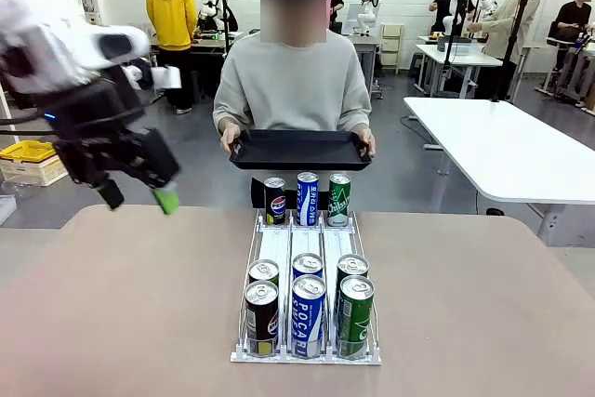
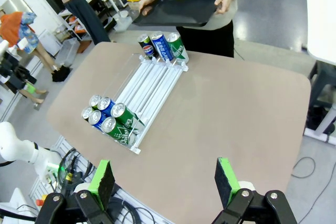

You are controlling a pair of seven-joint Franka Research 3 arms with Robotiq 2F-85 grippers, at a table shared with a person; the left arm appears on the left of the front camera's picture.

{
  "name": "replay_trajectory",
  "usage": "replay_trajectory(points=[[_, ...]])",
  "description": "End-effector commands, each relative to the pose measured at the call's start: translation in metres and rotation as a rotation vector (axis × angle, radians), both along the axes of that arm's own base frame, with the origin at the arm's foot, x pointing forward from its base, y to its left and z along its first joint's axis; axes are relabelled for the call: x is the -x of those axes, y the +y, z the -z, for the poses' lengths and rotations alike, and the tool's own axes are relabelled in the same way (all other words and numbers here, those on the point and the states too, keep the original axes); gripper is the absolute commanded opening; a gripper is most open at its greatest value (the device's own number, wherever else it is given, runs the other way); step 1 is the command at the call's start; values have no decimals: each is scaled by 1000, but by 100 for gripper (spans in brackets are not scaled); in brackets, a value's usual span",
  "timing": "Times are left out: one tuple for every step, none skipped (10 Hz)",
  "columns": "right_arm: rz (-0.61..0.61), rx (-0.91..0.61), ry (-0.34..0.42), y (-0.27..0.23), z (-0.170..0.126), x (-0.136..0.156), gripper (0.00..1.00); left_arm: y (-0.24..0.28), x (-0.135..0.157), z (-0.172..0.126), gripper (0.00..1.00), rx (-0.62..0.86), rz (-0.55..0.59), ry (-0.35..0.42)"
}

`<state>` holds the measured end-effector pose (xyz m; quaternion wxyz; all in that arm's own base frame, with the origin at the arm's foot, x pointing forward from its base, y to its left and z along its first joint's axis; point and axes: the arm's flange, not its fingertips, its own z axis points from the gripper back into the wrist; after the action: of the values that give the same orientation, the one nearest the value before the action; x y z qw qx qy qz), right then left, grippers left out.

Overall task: Retrieve and hand over the desired beverage to the person.
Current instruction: Pick up a can of the same type that the person held from the Automatic Can Dispenser.

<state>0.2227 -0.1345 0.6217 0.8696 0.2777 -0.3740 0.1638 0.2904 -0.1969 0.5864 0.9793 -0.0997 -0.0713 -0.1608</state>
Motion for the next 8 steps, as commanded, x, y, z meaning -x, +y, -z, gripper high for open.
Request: replay_trajectory(points=[[-12,-13,-11,0,1,-3,100,-28,-15,9,100,-64,-157,19],[-12,-13,-11,0,1,-3,100,-47,-24,23,100,-72,-211,52],[-12,-13,-11,0,1,-3,100,-57,-35,33,100,-44,-253,92],[-12,-13,-11,0,1,-3,100,-63,-42,40,100,-6,-263,152],[-12,-13,-11,0,1,-3,100,-62,-48,44,100,15,-270,161],[-12,-13,-11,0,1,-3,100,-53,-30,44,100,-53,-240,103],[-12,-13,-11,0,1,-3,100,-53,-30,44,100,-53,-240,103],[-12,-13,-11,0,1,-3,100,-53,-30,44,100,-53,-240,103]])
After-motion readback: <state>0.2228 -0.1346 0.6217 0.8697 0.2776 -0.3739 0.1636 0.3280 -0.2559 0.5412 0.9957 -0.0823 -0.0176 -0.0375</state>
